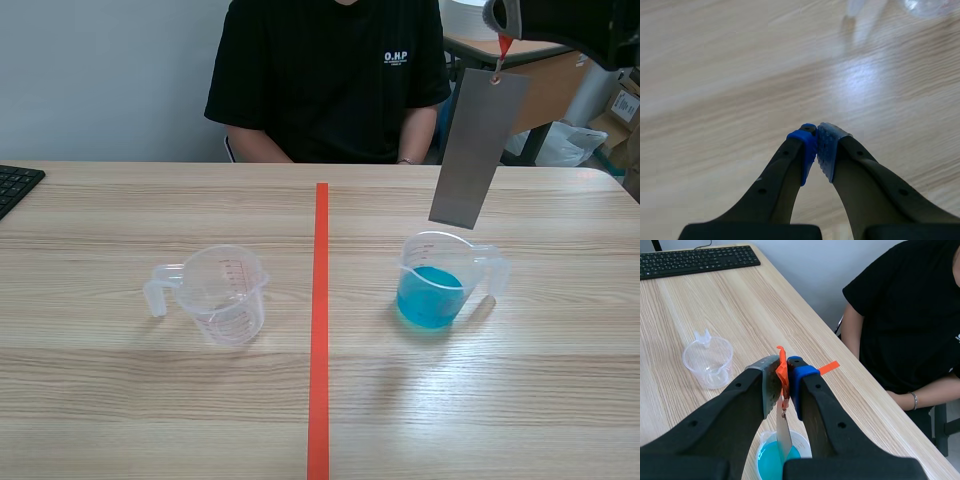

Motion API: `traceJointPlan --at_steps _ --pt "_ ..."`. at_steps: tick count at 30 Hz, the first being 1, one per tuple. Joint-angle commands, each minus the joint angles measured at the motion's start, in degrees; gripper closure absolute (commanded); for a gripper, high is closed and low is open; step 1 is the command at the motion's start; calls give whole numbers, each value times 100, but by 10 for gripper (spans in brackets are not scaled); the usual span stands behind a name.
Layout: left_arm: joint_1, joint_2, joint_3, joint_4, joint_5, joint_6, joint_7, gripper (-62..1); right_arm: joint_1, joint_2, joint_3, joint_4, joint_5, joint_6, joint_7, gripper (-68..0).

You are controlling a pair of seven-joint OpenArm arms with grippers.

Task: Do the redox reaction experiment.
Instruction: 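Put the plate into the left beaker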

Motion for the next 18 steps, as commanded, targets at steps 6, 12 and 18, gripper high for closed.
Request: traceJointPlan --at_steps 6,12,18 --pt "590 968 -13 -48 378 116 -61 -34 219 -317 42 79 28 33 -74 -15" --pt "859 1755 -13 -120 601 199 -59 -34 575 -647 -328 79 -227 33 -153 -15" --pt "951 2092 -11 -258 765 197 68 -34 901 -1106 -756 72 -568 33 -173 -15"
